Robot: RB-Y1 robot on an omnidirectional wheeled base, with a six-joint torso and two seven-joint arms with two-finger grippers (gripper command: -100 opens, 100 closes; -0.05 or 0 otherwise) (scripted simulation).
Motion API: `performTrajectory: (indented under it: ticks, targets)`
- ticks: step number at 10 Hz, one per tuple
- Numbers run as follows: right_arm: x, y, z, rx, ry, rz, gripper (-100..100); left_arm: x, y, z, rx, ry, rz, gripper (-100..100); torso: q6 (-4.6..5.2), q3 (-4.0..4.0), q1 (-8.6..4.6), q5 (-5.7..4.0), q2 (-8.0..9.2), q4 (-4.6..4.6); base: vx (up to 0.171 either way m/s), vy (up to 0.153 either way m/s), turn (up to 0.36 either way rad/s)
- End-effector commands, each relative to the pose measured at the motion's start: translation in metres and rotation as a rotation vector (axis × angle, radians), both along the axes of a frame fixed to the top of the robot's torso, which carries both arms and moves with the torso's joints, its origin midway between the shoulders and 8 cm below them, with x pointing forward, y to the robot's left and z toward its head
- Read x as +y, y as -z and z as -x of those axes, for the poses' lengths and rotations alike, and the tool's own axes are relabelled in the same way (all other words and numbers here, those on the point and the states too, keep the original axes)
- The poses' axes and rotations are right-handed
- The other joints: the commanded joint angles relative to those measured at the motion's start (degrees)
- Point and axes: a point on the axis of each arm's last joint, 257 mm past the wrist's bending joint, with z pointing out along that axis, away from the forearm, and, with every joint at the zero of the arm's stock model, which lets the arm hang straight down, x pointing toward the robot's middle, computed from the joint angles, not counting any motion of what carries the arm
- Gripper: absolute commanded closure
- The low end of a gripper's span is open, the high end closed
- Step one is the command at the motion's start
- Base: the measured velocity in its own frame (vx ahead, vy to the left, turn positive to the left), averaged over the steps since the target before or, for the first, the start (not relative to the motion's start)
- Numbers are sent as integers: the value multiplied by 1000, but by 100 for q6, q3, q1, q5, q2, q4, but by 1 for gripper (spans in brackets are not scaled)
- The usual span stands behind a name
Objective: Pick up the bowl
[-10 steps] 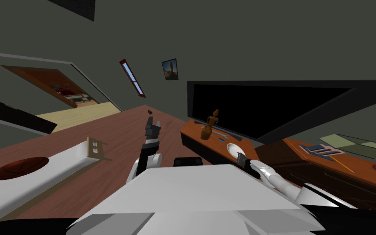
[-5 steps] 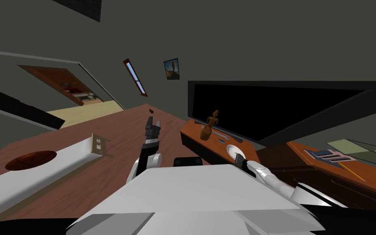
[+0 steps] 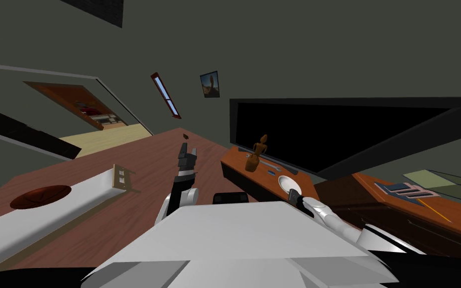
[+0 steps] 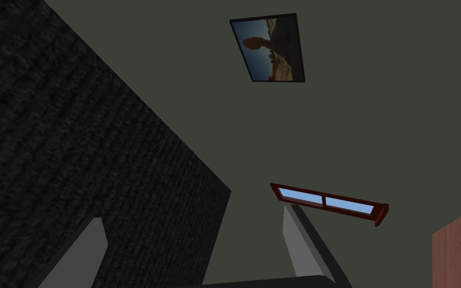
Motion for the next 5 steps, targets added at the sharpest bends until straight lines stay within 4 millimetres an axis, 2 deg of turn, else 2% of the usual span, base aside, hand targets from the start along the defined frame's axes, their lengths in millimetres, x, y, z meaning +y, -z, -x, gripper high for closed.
performTrajectory:
  ticks: [1, 2, 4, 5]
  targets:
    - [0, 0, 0, 0, 0, 0, 0, 0, 0, 0, 0, 0, 0, 0, 0, 0, 0, 0, 0, 0, 0, 0, 0]
    - [-10, -10, -4, -2, -14, 4, 100, 0, 0, 0, 0, 0, 0, 0, 0, 0, 1, 1, 1, 0, 12, 63, -157]
    - [-12, -11, -3, -3, -12, 6, 100, 0, 0, 0, 0, 0, 0, 0, 8, 2, 40, 10, 4, -1, 4, 78, -95]
    - [-13, -11, -2, -1, -15, 6, 0, 0, 0, 0, 0, 0, 0, 0, 1, 3, 27, 7, 4, 1, -1, 9, 2]
